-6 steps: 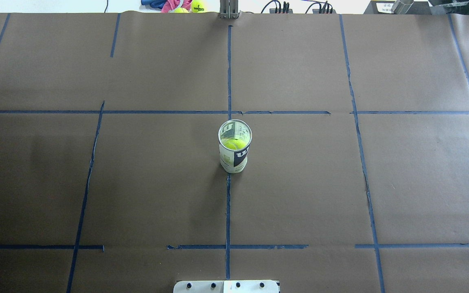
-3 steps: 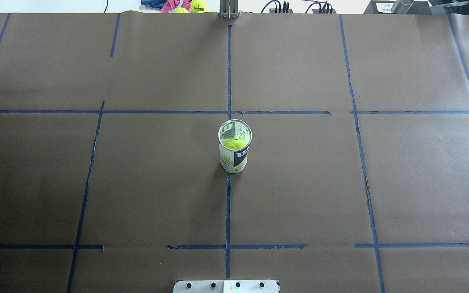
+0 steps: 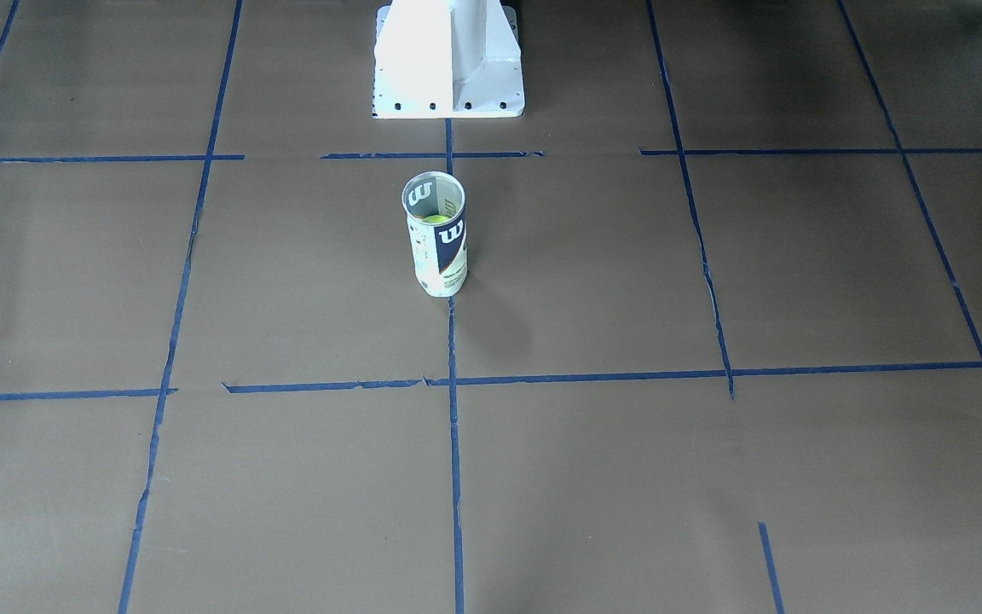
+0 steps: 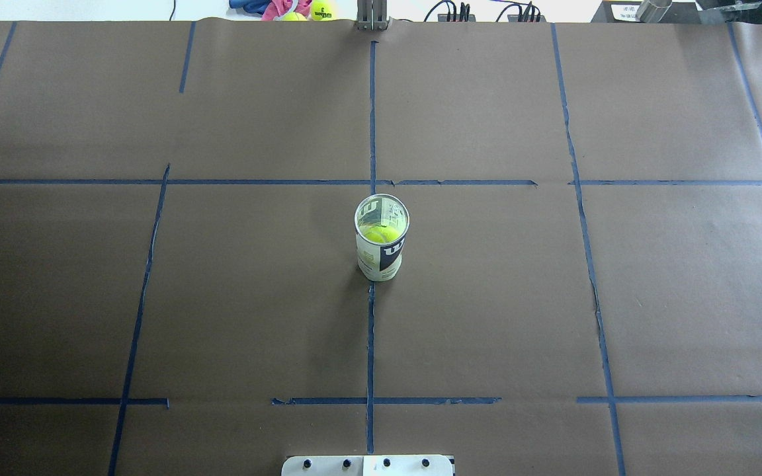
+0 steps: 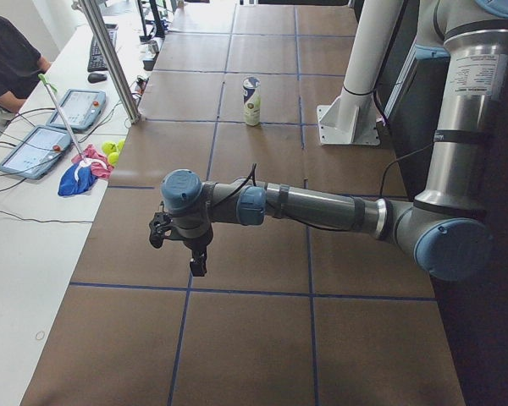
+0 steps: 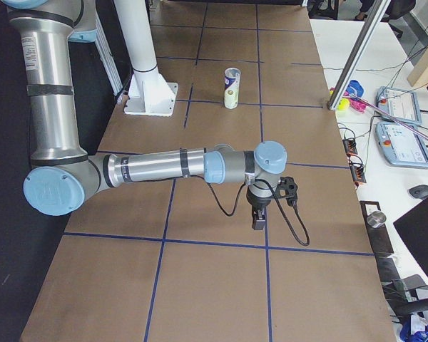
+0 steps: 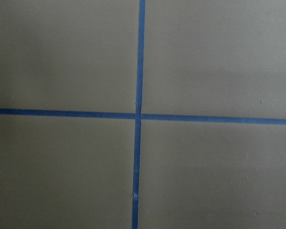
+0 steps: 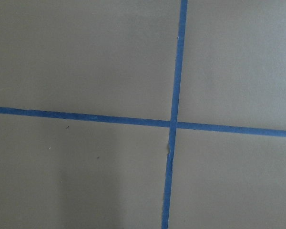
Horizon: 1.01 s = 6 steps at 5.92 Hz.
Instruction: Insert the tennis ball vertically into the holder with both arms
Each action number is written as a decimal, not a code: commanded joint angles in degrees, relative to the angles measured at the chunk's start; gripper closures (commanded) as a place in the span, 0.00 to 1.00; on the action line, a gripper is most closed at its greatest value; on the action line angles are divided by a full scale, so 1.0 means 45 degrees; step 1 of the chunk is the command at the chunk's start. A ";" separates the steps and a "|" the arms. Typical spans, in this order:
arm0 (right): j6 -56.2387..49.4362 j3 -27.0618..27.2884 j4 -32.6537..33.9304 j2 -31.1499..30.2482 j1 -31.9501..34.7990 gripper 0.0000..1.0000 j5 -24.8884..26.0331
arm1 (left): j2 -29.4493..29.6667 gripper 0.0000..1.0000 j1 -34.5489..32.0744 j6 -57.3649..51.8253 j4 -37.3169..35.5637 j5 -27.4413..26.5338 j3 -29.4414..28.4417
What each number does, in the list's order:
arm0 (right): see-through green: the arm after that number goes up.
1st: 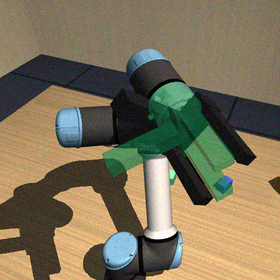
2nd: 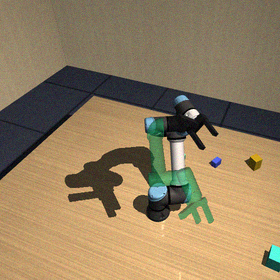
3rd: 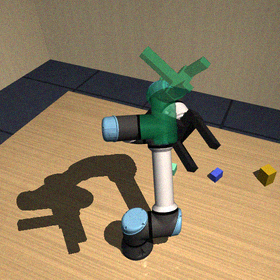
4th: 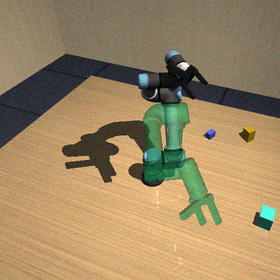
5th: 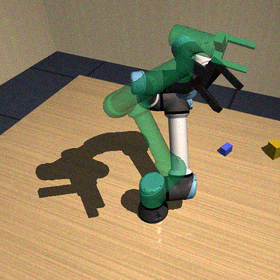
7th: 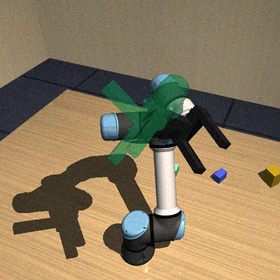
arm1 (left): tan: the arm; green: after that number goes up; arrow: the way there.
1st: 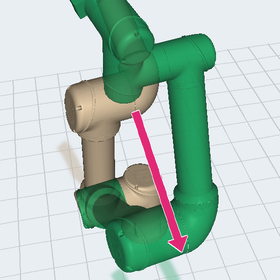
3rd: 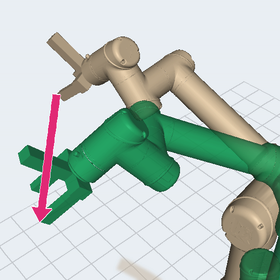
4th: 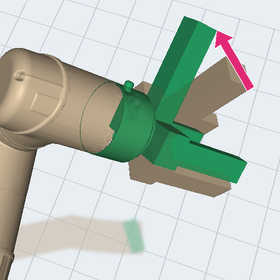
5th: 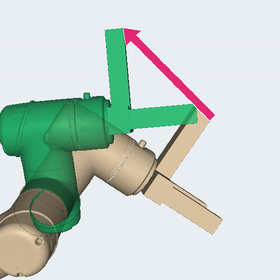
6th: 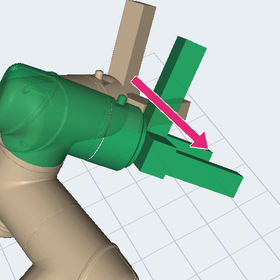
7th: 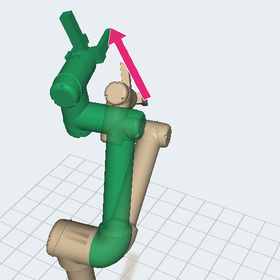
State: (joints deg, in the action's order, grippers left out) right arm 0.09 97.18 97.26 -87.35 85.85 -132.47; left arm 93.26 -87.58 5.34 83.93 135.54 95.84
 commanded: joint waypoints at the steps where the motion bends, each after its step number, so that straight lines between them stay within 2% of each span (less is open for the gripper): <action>1: -0.1536 0.0320 0.0769 -0.0567 0.0063 0.00 0.0083 | -0.0197 0.00 0.0282 0.0005 -0.0347 -0.0199 0.0420; 3: -0.1524 0.0123 0.0633 -0.1133 0.0064 0.00 -0.0073 | -0.0567 0.00 0.0243 -0.0073 -0.0349 -0.0102 0.0228; 4: -0.1504 0.0161 0.0614 -0.1156 0.0083 0.00 -0.0073 | -0.1129 0.00 0.0282 -0.0112 -0.0137 -0.0063 0.0458; 6: -0.1407 0.0084 0.0614 -0.1098 0.0083 0.00 -0.0054 | -0.1212 0.00 0.0301 -0.0034 -0.0059 -0.0081 0.0789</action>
State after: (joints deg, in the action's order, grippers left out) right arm -6.39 97.71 100.03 -92.42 86.21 -132.73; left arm 88.38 -86.29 5.12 82.97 135.26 98.37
